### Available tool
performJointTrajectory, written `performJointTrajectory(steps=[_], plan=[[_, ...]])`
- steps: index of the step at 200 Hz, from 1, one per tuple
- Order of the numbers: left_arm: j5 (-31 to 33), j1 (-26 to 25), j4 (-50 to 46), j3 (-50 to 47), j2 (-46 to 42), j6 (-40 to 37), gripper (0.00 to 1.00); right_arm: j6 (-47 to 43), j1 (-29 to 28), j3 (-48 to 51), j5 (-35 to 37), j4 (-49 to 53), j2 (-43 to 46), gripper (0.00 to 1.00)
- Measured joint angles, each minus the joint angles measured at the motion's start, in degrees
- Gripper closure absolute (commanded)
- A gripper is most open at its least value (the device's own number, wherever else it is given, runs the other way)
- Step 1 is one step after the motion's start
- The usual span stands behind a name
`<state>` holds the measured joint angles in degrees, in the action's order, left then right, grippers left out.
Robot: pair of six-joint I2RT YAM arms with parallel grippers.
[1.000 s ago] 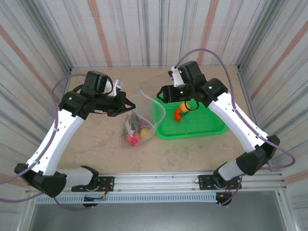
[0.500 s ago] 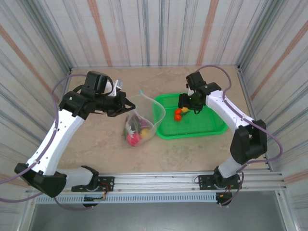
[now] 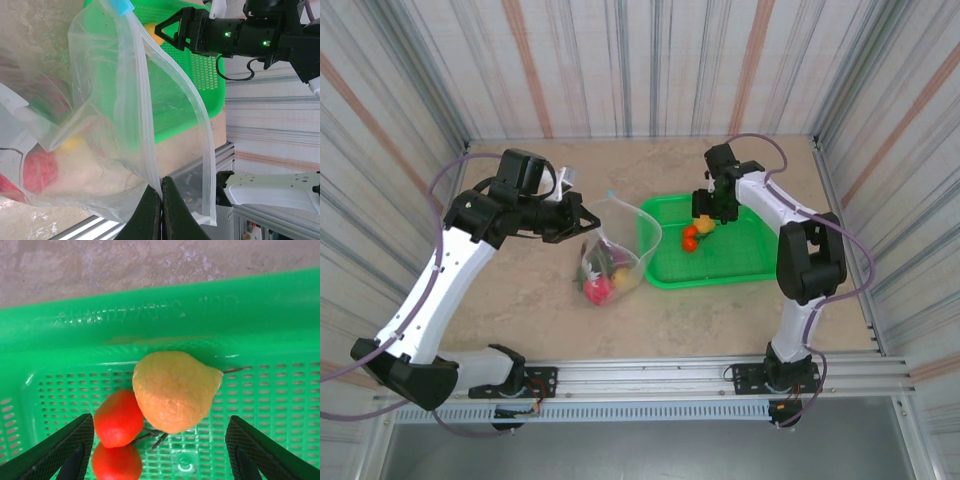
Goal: Place the food in the zip-top bag and seal the zipper
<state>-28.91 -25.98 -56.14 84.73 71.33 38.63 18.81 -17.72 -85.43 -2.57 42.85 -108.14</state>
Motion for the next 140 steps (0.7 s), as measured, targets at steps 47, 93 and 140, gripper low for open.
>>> performJointTrajectory(steps=[47, 93, 140], plan=[[1.25, 0.00, -1.09, -0.02, -0.13, -1.25, 1.00, -2.78, 0.85, -0.31, 0.00, 0.22, -2.78, 0.33], [1.62, 0.00, -1.09, -0.02, -0.11, -1.60, 1.00, -3.13, -0.31, -0.96, 0.52, 0.20, -5.53, 0.35], [1.84, 0.00, -1.16, 0.00, -0.11, -1.99, 1.00, -4.52, -0.68, -1.44, 2.27, 0.39, -6.73, 0.42]])
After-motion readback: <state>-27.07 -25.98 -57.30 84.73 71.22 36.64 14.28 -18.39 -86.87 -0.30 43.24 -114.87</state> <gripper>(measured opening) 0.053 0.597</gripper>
